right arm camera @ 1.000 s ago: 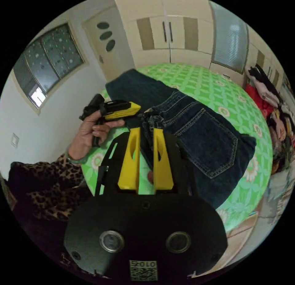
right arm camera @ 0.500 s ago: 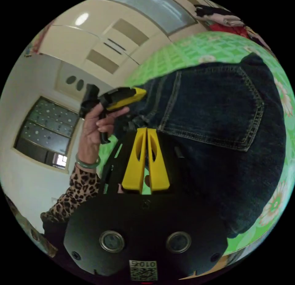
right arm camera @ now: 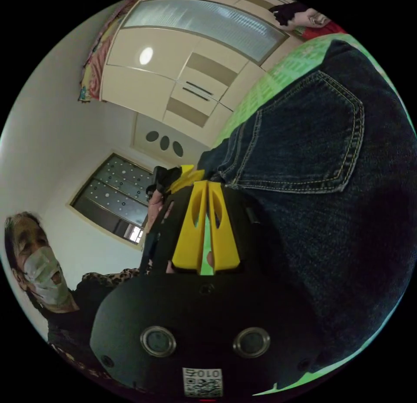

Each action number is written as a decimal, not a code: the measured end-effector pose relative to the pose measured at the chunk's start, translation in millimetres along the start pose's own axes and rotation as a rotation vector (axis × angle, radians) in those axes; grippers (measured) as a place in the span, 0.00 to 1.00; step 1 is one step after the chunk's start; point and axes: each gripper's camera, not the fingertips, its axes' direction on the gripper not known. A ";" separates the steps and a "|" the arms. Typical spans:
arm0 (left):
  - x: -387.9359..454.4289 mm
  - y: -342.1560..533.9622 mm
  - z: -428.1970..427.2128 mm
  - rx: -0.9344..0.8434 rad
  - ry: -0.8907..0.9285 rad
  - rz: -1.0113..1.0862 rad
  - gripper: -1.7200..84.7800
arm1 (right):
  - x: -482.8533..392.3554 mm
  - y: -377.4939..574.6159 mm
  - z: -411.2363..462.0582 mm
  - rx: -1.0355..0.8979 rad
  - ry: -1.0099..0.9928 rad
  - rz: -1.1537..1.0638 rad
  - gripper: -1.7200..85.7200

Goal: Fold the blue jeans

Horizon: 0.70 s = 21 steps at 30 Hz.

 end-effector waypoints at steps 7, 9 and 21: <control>17.6 -2.1 28.2 -0.101 -0.088 0.027 0.09 | 12.3 12.5 -21.7 0.018 -0.029 -0.001 0.05; 21.4 -2.6 31.5 -0.115 -0.106 0.044 0.07 | 15.7 15.1 -26.2 0.017 -0.031 0.007 0.05; 29.0 15.2 -21.1 0.052 -0.116 0.089 0.03 | 21.1 26.3 -45.6 0.008 -0.030 -0.031 0.06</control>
